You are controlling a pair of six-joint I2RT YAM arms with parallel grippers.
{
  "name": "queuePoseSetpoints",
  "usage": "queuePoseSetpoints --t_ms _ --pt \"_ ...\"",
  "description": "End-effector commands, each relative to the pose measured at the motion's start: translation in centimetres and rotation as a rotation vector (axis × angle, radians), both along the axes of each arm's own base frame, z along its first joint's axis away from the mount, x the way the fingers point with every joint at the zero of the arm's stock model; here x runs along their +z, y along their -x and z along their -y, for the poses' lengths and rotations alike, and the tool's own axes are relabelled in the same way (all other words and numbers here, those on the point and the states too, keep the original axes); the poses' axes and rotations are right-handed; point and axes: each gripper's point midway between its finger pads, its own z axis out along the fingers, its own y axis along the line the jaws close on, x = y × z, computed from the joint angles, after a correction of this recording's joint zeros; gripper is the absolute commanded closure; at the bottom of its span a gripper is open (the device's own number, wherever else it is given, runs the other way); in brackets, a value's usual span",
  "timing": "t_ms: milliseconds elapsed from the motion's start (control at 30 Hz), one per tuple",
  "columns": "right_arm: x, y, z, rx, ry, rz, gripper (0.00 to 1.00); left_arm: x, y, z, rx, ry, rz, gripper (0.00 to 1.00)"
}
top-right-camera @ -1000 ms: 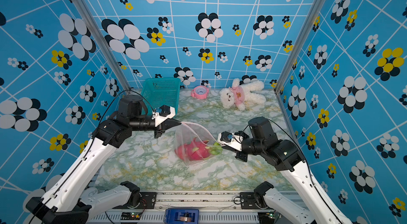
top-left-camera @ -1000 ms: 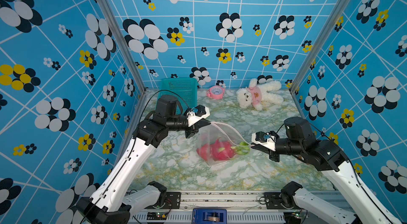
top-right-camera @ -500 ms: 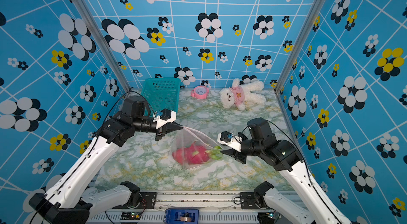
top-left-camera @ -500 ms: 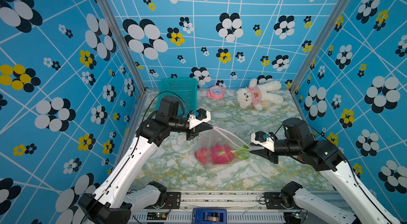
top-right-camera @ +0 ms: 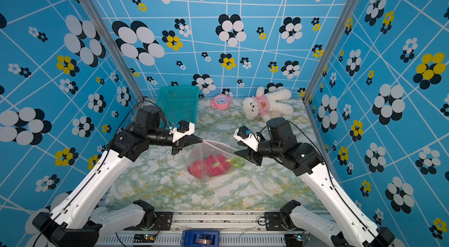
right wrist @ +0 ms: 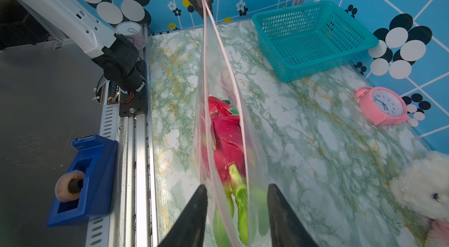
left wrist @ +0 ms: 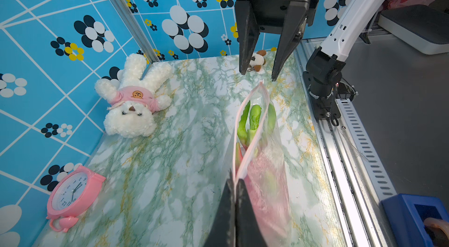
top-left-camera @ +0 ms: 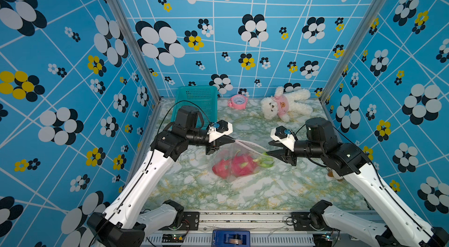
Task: Open the zip-top bag and take out the dragon fruit
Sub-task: Adjust the zipper food storage bag at the center of the board.
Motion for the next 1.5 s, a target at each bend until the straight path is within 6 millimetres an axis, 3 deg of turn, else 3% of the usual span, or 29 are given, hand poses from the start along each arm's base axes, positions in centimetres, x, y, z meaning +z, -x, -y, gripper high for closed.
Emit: queuePoseSetpoints --t_ms 0,167,333,500,633,700,800,833,1200,1367,1400,1467 --pt "1.0 -1.1 -1.1 -0.01 -0.03 0.02 0.57 1.0 0.8 0.4 -0.054 0.039 0.042 1.0" --pt "-0.5 -2.8 -1.8 -0.026 0.012 -0.004 0.61 0.8 0.7 0.4 -0.054 0.036 0.042 1.0" --pt "-1.5 -3.0 -1.9 -0.024 0.035 -0.023 0.66 0.8 0.7 0.5 -0.059 0.039 0.047 1.0" --pt "-1.1 -3.0 -2.9 0.013 0.005 -0.037 0.69 0.6 0.5 0.7 -0.058 0.039 0.047 1.0" --pt "-0.5 -2.5 -4.8 0.085 -0.035 -0.046 0.73 0.9 -0.3 1.6 -0.065 0.054 0.059 1.0" --pt "-0.5 -2.3 -5.7 0.109 -0.049 -0.061 0.77 1.2 -1.0 2.3 -0.072 0.063 0.073 1.0" --pt "-0.7 -2.2 -6.4 0.111 -0.068 -0.089 0.93 1.5 -2.3 3.6 -0.086 0.067 0.096 1.0" --pt "-0.6 -2.3 -6.2 0.089 -0.076 -0.094 1.0 1.7 -2.9 4.1 -0.089 0.069 0.108 1.0" --pt "3.2 -7.1 -1.5 -0.459 -0.274 -0.095 1.0 4.2 -10.3 9.6 -0.053 0.153 0.203 1.0" --pt "2.8 -9.1 -0.9 -0.604 -0.313 -0.16 1.0 3.9 -12.3 10.8 -0.03 0.172 0.177 1.0" --pt "2.2 -9.3 -1.1 -0.615 -0.327 -0.187 1.0 3.3 -12.4 10.7 -0.018 0.165 0.157 0.95" --pt "1.3 -9.9 -1.7 -0.636 -0.37 -0.243 1.0 2.3 -12.3 10.3 0.022 0.153 0.117 0.71"
